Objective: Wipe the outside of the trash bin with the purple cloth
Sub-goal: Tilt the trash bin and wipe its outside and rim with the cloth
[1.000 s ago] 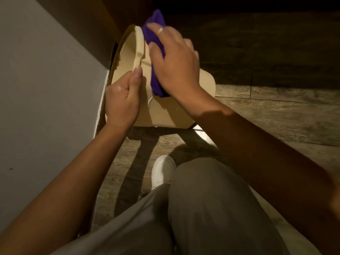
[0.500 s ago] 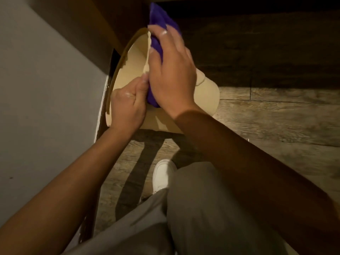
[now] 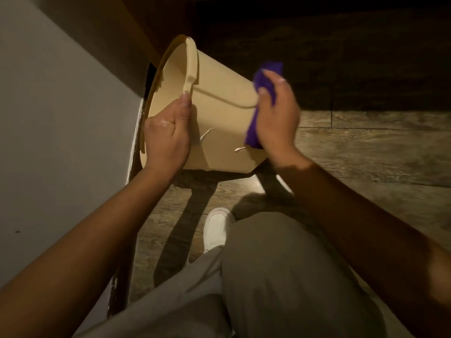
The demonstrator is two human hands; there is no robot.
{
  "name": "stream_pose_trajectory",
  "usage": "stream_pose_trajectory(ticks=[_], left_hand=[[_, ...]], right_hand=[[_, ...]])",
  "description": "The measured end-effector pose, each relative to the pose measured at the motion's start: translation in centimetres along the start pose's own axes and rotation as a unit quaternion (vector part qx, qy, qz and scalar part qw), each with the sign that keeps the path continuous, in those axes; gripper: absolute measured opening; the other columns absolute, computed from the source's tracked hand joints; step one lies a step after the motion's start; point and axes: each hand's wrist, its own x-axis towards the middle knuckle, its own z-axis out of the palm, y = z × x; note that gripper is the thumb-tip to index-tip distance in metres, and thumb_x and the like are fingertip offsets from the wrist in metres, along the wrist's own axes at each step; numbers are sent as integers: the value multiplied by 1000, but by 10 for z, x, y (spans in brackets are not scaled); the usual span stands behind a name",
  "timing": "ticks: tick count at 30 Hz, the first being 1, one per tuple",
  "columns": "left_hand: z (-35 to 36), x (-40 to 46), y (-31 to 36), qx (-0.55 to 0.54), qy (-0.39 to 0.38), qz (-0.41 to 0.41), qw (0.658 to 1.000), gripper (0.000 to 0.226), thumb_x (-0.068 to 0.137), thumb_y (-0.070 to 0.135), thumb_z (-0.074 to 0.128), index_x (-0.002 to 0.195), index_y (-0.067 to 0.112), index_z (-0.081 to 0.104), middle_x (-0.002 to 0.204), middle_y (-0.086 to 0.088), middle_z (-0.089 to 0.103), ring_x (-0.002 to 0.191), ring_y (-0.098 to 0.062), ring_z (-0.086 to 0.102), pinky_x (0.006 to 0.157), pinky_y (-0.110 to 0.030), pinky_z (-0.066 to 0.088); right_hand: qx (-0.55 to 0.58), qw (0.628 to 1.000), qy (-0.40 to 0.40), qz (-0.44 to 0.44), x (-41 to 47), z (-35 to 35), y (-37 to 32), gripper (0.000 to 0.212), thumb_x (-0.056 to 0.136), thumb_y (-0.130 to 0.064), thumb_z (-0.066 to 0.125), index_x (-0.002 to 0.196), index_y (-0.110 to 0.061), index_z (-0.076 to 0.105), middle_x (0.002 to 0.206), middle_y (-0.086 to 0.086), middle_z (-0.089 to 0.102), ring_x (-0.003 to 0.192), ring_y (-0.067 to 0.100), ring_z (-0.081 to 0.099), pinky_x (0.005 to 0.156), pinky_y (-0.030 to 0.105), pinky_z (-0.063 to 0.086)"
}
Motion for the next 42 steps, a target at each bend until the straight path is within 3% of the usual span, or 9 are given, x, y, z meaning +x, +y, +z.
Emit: stream_pose_trajectory(ticks=[5, 8, 11, 15, 20, 25, 31, 37, 42], left_hand=[[6, 31, 22, -49, -45, -45, 997, 58, 112, 37, 20, 79, 11, 59, 65, 2, 57, 61, -6, 57, 60, -21, 44], [6, 33, 21, -48, -43, -56, 996, 51, 112, 37, 22, 89, 17, 62, 75, 7, 62, 68, 2, 59, 62, -11, 44], [5, 24, 15, -42, -22, -80, 996, 43, 112, 41, 26, 114, 24, 66, 102, 12, 67, 96, 3, 64, 82, -18, 51], [3, 15, 13, -38, 10, -72, 997, 45, 112, 38, 28, 119, 18, 68, 106, 8, 68, 100, -2, 63, 87, -25, 53], [2, 36, 13, -31, -7, -85, 996, 43, 112, 40, 26, 87, 36, 61, 78, 10, 66, 73, 3, 63, 66, -23, 49], [-8, 43, 4, -86, 14, -182, 979, 51, 108, 52, 23, 88, 37, 67, 72, 25, 72, 71, 14, 66, 56, -2, 45], [-7, 42, -13, -69, 52, -195, 977, 45, 108, 52, 30, 86, 30, 64, 89, 9, 68, 89, -7, 67, 75, -23, 49], [-24, 52, -14, -47, 8, -205, 978, 48, 108, 51, 30, 83, 28, 65, 91, 4, 70, 91, -9, 68, 83, -30, 52], [-17, 77, 1, -26, -101, -193, 976, 63, 105, 60, 27, 134, 15, 60, 117, 2, 65, 113, -17, 61, 98, -37, 45]], right_hand=[[46, 987, -59, -145, -26, 41, -51, 46, 103, -24, 52, 148, -21, 52, 161, 11, 42, 144, 28, 43, 112, 39, 42], [-37, 981, -40, -186, -19, 41, -28, 46, 103, -30, 50, 149, -23, 51, 160, 10, 44, 144, 32, 44, 112, 51, 43], [-66, 995, -7, -74, -3, 32, 17, 43, 106, -29, 47, 149, -25, 50, 160, 8, 42, 141, 31, 47, 108, 53, 47], [-19, 996, -3, 82, 19, 15, 29, 40, 110, -25, 44, 149, -25, 50, 156, 0, 46, 132, 16, 51, 110, 44, 48], [10, 985, -65, -157, -22, 52, -46, 42, 104, -18, 51, 145, -20, 56, 154, 10, 51, 140, 27, 50, 112, 35, 43], [-77, 965, -64, -241, -30, 70, -42, 46, 105, -34, 48, 149, -22, 52, 159, 9, 47, 143, 32, 47, 114, 54, 41], [-98, 995, -3, -33, 7, 50, 34, 47, 107, -34, 45, 153, -25, 44, 165, 10, 36, 146, 32, 41, 109, 54, 49], [-62, 997, -34, 8, 22, 37, 21, 40, 110, -31, 45, 149, -24, 48, 147, 1, 57, 126, 20, 59, 100, 37, 55], [11, 999, -12, -51, 4, 32, -10, 35, 109, -30, 47, 143, -21, 53, 121, -6, 65, 100, 9, 66, 83, 29, 59]])
